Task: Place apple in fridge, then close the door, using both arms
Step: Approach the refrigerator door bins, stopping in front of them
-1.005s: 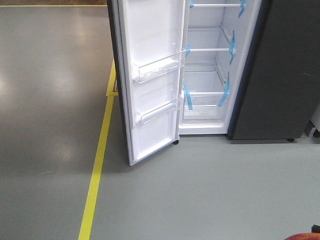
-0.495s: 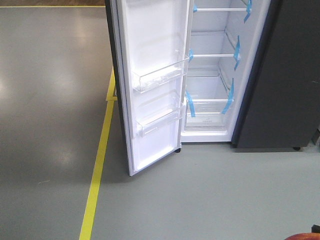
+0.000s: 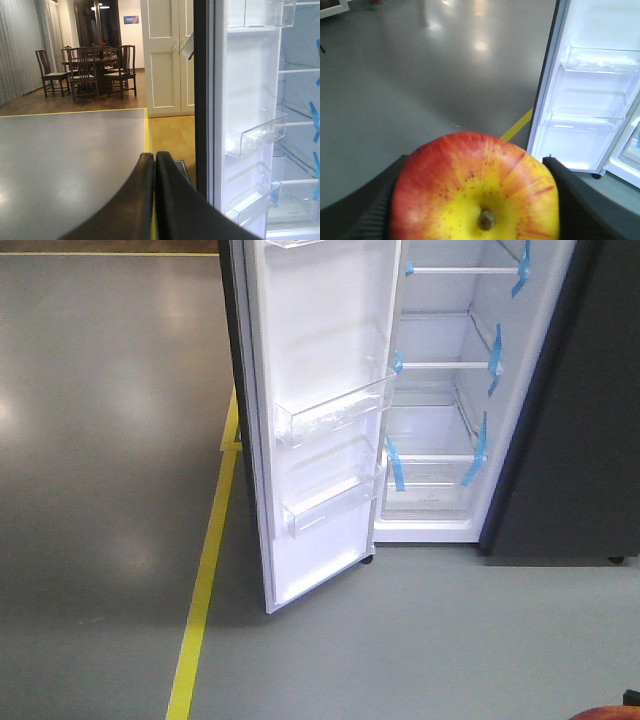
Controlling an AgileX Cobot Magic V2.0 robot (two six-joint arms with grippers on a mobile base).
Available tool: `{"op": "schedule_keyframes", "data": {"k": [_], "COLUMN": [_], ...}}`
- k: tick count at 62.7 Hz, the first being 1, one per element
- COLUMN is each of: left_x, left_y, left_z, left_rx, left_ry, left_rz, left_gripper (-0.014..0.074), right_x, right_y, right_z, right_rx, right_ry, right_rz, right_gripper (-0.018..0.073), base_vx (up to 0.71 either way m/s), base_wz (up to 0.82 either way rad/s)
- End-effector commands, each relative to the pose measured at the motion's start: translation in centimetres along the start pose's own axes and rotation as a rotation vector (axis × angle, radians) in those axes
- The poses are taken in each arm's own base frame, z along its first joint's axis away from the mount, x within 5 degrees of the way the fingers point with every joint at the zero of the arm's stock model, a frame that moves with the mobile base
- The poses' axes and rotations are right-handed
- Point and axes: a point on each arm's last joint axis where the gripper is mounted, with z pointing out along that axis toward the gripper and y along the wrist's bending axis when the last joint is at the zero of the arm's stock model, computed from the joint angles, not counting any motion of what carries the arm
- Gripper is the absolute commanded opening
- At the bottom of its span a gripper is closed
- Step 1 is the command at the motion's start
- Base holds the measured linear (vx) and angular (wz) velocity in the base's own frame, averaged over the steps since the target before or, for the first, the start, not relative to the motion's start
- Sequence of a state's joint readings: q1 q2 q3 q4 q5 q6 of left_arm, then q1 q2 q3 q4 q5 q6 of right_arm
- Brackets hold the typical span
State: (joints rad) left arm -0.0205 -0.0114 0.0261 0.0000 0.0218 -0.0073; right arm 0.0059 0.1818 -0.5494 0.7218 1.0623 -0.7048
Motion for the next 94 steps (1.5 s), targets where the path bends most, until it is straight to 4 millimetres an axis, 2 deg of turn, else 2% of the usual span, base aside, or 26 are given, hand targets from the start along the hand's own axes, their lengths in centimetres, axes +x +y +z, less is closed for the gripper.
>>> {"op": "schedule_keyframes", "data": {"k": [1, 94], "left_x": [-0.06, -0.06], "left_y": [0.0, 0.0], "left_z": [-0.08, -0.08], "left_rx": [0.0, 0.0], "left_ry": [-0.069, -0.069], "left_rz": [-0.009, -0.009], "left_gripper": [-0.0006, -0.0006], "right_x": [-1.25, -1.25], "right_y": [-0.13, -0.13], "right_z": [-0.23, -0.23], "right_rx": [0.014, 0.014], "right_ry": [-0.079, -0.079], "right_rz": [0.017, 0.017], "right_gripper": [0.0366, 0.0366], "base_vx": [0.15, 0.15], "base_wz": [0.02, 0.0]}}
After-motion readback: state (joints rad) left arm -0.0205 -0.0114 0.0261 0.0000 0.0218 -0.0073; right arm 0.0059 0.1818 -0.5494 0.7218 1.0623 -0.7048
